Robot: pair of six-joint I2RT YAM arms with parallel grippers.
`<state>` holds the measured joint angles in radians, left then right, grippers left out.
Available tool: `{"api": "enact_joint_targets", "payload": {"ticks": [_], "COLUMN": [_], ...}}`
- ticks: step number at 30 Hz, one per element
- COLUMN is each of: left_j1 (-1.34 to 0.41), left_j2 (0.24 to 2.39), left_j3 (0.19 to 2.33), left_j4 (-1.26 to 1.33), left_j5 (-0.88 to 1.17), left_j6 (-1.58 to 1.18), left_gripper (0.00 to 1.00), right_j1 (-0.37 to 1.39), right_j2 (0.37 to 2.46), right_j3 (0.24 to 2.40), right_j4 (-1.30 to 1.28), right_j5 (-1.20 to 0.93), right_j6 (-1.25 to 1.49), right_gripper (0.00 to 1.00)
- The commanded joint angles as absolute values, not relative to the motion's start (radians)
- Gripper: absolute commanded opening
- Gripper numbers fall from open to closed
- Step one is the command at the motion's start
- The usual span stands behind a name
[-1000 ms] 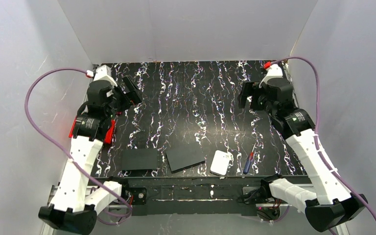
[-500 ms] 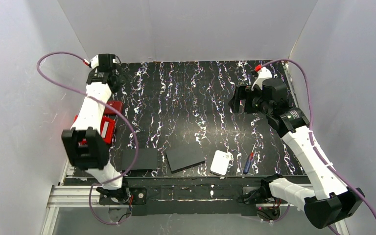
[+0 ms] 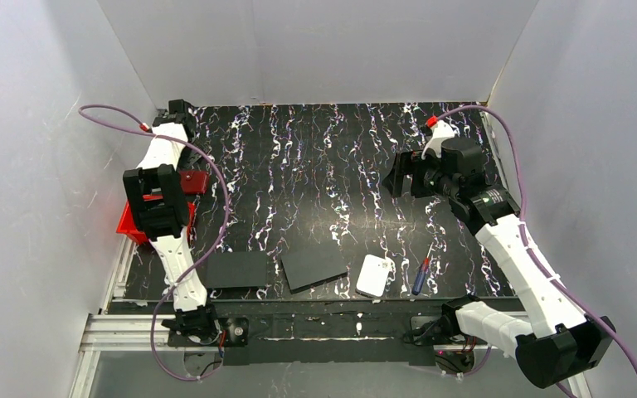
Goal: Put the credit cards into the card holder
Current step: Open the card holder at the center of the board.
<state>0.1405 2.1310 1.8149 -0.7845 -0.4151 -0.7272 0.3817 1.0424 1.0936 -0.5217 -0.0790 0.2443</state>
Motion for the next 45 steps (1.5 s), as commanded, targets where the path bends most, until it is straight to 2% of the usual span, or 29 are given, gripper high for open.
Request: {"api": "enact_joint_targets", "payload": {"ticks": [1, 8, 14, 27, 32, 37, 45], "left_j1": [0.155, 0.195, 0.198, 0.155, 0.039, -0.182, -0.456], "left_j2": [2.110, 2.148, 2.140, 2.158, 2.128, 2.088, 2.127], "left_j3": [1.796, 1.770, 1.723, 1.628, 1.571, 1.493, 1.519], "left_j4": [-0.773, -0.714, -0.651, -0.578, -0.564, -0.543, -0.544], "left_j5": [-0.412, -0.218, -0.052, 0.237, 0.292, 0.311, 0.374], "left_j6": [-0.717, -0.632, -0.614, -0.629, -0.588, -0.548, -0.503], "left_gripper": [0.80, 0.72, 0.73, 0.69, 0.67, 0.67, 0.67], "right_j1": [0.381, 0.381, 0.381, 0.381, 0.382, 0.382, 0.398], "right_j2": [1.053, 1.061, 1.061, 1.061, 1.071, 1.079, 1.170], "right_j3": [1.089, 1.067, 1.060, 1.051, 1.035, 1.015, 1.017], "right_j4": [-0.479, -0.463, -0.457, -0.444, -0.438, -0.443, -0.508], "right_j5": [-0.114, -0.145, -0.149, -0.170, -0.181, -0.163, -0.104], "right_j6": [0.245, 0.263, 0.276, 0.302, 0.307, 0.296, 0.326], "right_gripper": [1.00, 1.00, 1.00, 1.00, 1.00, 1.00, 1.00]}}
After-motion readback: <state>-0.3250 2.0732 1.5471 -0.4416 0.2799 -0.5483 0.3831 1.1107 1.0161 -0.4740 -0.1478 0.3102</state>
